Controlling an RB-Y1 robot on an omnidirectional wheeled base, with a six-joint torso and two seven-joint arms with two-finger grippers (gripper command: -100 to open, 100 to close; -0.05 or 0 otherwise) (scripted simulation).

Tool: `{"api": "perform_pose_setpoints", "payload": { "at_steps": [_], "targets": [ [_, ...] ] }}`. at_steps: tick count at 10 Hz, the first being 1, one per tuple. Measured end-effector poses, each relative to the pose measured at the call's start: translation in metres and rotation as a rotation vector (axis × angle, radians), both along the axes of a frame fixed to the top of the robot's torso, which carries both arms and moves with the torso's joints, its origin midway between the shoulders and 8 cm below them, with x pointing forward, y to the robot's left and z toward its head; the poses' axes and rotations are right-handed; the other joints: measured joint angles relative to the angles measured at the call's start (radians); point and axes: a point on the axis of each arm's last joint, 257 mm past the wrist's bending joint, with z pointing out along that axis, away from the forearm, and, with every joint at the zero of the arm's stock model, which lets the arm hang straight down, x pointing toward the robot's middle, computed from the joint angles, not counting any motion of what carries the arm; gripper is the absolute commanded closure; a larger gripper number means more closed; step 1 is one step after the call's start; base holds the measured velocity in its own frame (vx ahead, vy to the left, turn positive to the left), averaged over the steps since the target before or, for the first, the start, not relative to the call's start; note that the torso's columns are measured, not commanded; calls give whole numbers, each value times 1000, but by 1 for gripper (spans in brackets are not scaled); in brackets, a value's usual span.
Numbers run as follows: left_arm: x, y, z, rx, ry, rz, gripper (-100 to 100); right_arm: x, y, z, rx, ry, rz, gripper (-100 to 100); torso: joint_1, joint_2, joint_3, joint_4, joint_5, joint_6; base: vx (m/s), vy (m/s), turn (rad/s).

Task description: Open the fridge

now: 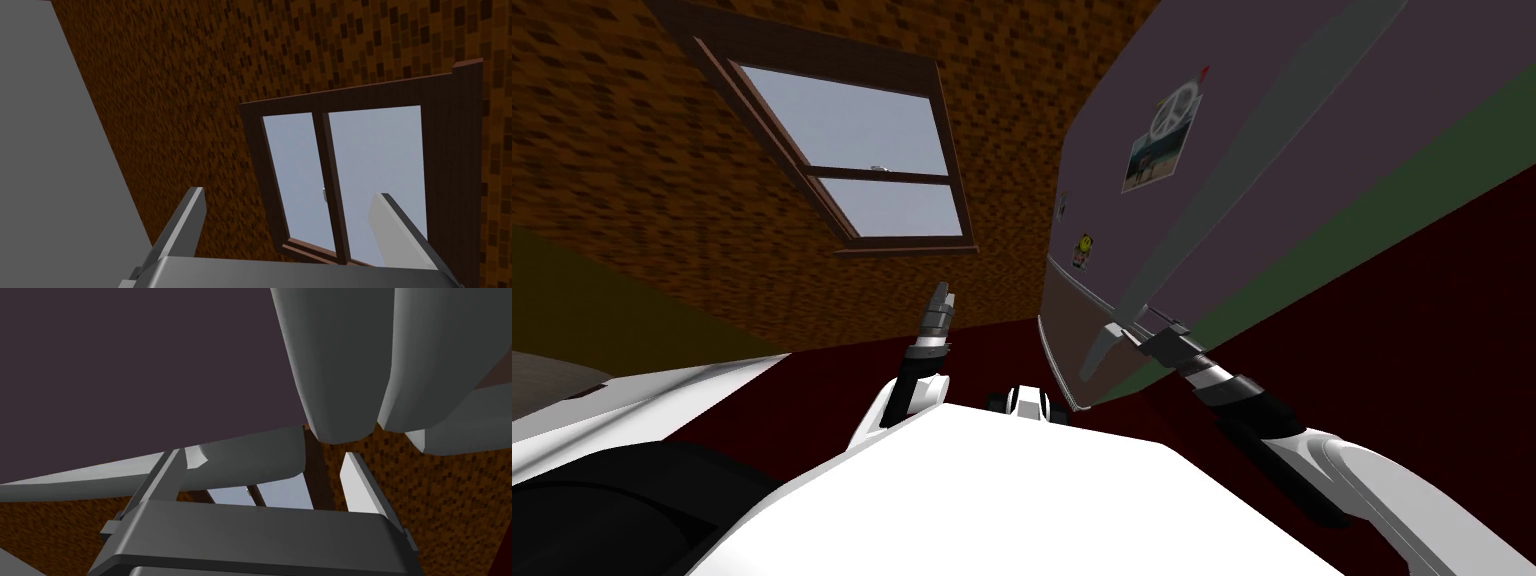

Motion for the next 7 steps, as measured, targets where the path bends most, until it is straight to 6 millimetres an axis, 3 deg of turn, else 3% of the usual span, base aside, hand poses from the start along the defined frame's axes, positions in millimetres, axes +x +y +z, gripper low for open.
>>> {"api": "perform_pose_setpoints", "payload": {
  "at_steps": [3,4,7],
  "targets": [
    [0,0,0,0,0,0,0,1,-5,3,-62,-6,-4,-100,3,-7,-4,-2,1,-3,58,41,-35],
    [0,0,0,0,0,0,0,1,-6,3,-60,-5,-7,100,2,-7,-5,-3,1,-5,-6,0,-27],
    [0,0,0,0,0,0,0,2,-16,7,-64,-13,-36,100,7,-9,-5,-5,0,-4,16,221,-72]
  ]
}}
